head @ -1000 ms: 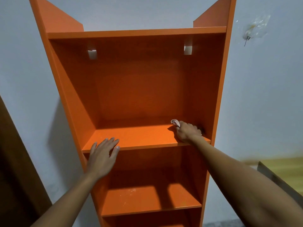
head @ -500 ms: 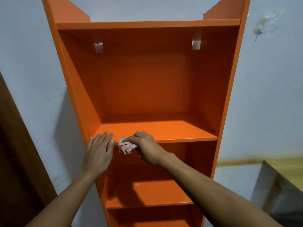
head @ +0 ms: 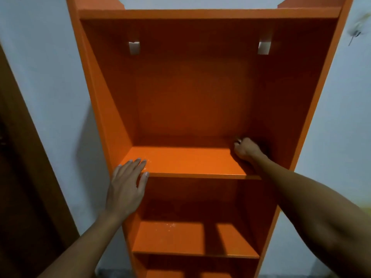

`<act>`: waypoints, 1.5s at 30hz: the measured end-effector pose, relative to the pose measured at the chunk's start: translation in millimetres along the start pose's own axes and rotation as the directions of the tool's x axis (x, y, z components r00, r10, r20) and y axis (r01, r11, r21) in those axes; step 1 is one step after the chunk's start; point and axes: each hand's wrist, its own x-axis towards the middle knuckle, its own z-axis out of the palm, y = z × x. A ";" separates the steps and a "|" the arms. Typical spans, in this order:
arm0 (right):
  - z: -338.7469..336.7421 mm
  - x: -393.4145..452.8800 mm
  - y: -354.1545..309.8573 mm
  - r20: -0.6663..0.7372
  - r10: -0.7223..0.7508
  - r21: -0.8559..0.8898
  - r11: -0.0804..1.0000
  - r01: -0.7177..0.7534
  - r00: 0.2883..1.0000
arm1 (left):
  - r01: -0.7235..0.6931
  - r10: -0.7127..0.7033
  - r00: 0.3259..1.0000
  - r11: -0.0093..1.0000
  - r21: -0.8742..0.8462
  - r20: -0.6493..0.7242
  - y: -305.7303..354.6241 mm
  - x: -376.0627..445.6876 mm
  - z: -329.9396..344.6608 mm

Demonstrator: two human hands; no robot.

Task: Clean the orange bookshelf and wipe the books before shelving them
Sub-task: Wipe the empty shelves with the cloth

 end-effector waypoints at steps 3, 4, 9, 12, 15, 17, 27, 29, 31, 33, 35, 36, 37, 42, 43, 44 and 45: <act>8.7 3.7 -20.2 0.047 -0.028 -0.084 0.996 0.032 0.999 | -0.004 0.004 1.000 1.000 -0.005 -0.012 -0.7 -0.1 0.6; 11.9 3.3 -26.0 0.064 -0.042 -0.140 0.989 0.051 0.997 | -0.007 0.007 1.000 1.000 -0.004 -0.017 -0.8 -0.1 0.5; 32.8 -15.8 -50.4 0.160 -0.206 -0.414 0.874 0.255 0.965 | -0.014 0.014 0.999 1.000 0.005 -0.035 -0.3 -0.3 3.2; 52.4 -43.6 -62.3 0.209 -0.417 -0.380 0.799 0.466 0.885 | -0.012 0.011 0.999 1.000 -0.004 -0.036 -0.2 -1.4 2.4; 66.4 -77.5 -72.9 0.307 -0.557 -0.310 0.708 0.634 0.772 | -0.018 0.016 0.999 0.999 -0.051 -0.038 1.5 -3.1 0.3; 72.9 -102.2 -79.5 0.377 -0.631 -0.277 0.622 0.732 0.678 | -0.008 -0.002 0.998 0.985 -0.170 -0.060 2.8 -5.9 -3.6; 79.7 -122.5 -106.6 0.141 -0.939 0.294 0.343 0.892 0.315 | 0.168 -0.217 0.956 0.957 -0.235 -0.199 -10.0 -35.4 -20.6; 76.5 -79.4 -110.2 0.035 -0.889 0.222 0.452 0.864 0.456 | 0.173 -0.210 0.965 0.959 -0.223 -0.155 -10.5 -36.7 -24.5; 71.8 -33.4 -105.7 -0.017 -0.736 0.051 0.675 0.736 0.677 | 0.148 -0.175 0.977 0.966 -0.211 -0.119 -10.9 -40.0 -26.1; 75.4 3.7 -97.5 0.068 -0.457 -0.134 0.876 0.462 0.887 | 0.130 -0.149 0.984 0.974 -0.184 -0.094 -14.4 -43.8 -27.3; 83.5 16.6 -95.3 0.225 -0.313 -0.240 0.900 0.364 0.923 | 0.112 -0.123 0.990 0.982 -0.152 -0.063 -18.8 -47.3 -27.0; 88.9 17.7 -98.8 0.267 -0.305 -0.254 0.893 0.372 0.914 | 0.098 -0.105 0.993 0.986 -0.135 -0.046 -21.0 -49.2 -26.5; 93.7 15.7 -105.2 0.294 -0.312 -0.254 0.886 0.388 0.904 | 0.085 -0.089 0.996 0.989 -0.122 -0.031 -23.1 -51.1 -25.9; 113.0 -14.3 -141.3 0.376 -0.484 -0.184 0.797 0.576 0.790 | 0.105 -0.102 0.994 0.988 -0.114 0.032 -27.3 -55.5 -22.5; 116.5 -24.8 -146.6 0.388 -0.511 -0.211 0.761 0.614 0.767 | 0.113 -0.109 0.993 0.987 -0.113 0.038 -28.1 -55.9 -21.8; 120.3 -37.9 -150.8 0.394 -0.545 -0.246 0.713 0.656 0.740 | 0.120 -0.116 0.992 0.987 -0.110 0.044 -28.8 -56.4 -21.2; 124.2 -51.6 -153.6 0.399 -0.577 -0.260 0.674 0.692 0.712 | 0.127 -0.123 0.991 0.987 -0.102 0.051 -30.0 -57.4 -20.4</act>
